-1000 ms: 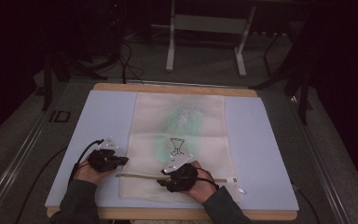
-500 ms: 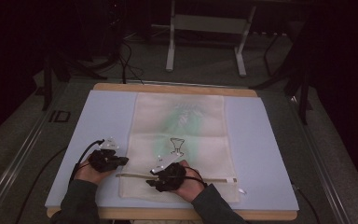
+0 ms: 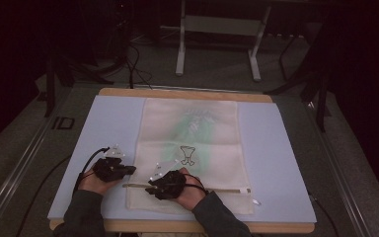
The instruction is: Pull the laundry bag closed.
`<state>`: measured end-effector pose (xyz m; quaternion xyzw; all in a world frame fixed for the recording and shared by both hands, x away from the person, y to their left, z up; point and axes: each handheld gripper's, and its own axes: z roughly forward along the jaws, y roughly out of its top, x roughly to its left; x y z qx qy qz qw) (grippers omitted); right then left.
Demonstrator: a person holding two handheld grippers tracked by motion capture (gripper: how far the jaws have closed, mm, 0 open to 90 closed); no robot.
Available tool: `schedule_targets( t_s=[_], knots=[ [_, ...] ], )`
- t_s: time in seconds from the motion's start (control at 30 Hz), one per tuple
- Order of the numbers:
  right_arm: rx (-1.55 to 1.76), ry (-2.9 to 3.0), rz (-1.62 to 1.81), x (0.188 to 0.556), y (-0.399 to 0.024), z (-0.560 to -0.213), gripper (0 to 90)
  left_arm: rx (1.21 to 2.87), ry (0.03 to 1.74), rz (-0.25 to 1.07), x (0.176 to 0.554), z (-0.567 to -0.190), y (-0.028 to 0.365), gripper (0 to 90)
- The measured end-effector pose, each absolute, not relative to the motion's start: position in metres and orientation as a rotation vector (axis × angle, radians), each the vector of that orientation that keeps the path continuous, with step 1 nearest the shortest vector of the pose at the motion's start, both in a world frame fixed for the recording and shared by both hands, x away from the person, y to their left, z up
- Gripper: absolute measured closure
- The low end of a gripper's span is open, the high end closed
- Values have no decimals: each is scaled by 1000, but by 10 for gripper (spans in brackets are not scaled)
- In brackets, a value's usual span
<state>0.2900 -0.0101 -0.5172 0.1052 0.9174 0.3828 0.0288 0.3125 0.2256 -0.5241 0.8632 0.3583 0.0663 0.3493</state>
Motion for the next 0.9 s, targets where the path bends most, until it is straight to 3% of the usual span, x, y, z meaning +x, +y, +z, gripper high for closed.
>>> schedule_targets(
  t_s=[0.9],
  knots=[
    [282,2838,1192,296,33,-523,759,2199,956,170,313,-522,235,890]
  ],
)
